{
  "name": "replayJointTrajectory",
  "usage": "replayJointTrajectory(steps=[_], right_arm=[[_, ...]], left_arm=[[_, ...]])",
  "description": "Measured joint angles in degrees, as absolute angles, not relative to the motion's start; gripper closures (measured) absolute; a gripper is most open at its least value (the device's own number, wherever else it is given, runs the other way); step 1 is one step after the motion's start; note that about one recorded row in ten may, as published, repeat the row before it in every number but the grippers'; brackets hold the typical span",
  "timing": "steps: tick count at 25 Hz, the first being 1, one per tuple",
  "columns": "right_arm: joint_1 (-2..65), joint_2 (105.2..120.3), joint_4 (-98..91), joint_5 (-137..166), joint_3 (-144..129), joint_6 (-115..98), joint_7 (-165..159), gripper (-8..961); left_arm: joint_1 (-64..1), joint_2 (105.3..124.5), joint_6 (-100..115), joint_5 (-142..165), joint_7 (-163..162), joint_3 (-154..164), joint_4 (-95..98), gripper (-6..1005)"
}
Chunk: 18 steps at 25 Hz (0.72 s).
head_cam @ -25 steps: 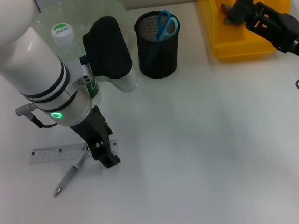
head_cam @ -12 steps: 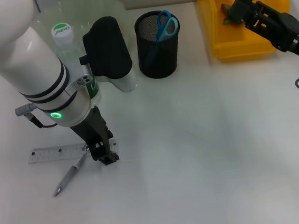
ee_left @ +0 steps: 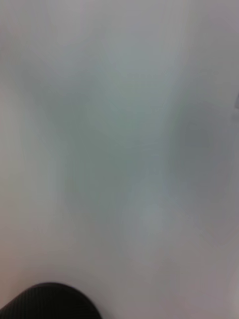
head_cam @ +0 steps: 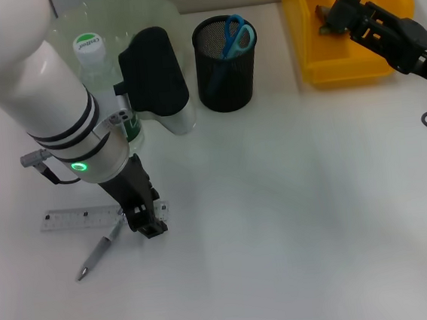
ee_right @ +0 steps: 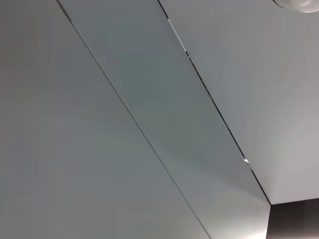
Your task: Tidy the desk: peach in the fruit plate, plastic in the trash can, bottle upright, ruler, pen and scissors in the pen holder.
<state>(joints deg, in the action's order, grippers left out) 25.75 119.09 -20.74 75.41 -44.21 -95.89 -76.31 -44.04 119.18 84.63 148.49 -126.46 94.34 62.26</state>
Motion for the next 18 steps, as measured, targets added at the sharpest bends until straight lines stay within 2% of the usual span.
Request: replayJointTrajectory(steps=[7,11,18], right_arm=[[25.7,119.17,-20.7,75.4,-44.2,-96.0,-76.4,302],[25.7,119.18,-20.7,75.4,-44.2,-96.0,-76.4,302],[25.7,119.18,-20.7,75.4,-44.2,-96.0,-76.5,302]], left_arm=[[-44.0,119.18,84.6,148.9,-127.1,94.7,62.1,469],[-44.0,119.18,84.4,148.9,-127.2,94.8,62.5,611],[-43.7,119.18,84.8,148.8,-127.4,94.9,63.6,615]])
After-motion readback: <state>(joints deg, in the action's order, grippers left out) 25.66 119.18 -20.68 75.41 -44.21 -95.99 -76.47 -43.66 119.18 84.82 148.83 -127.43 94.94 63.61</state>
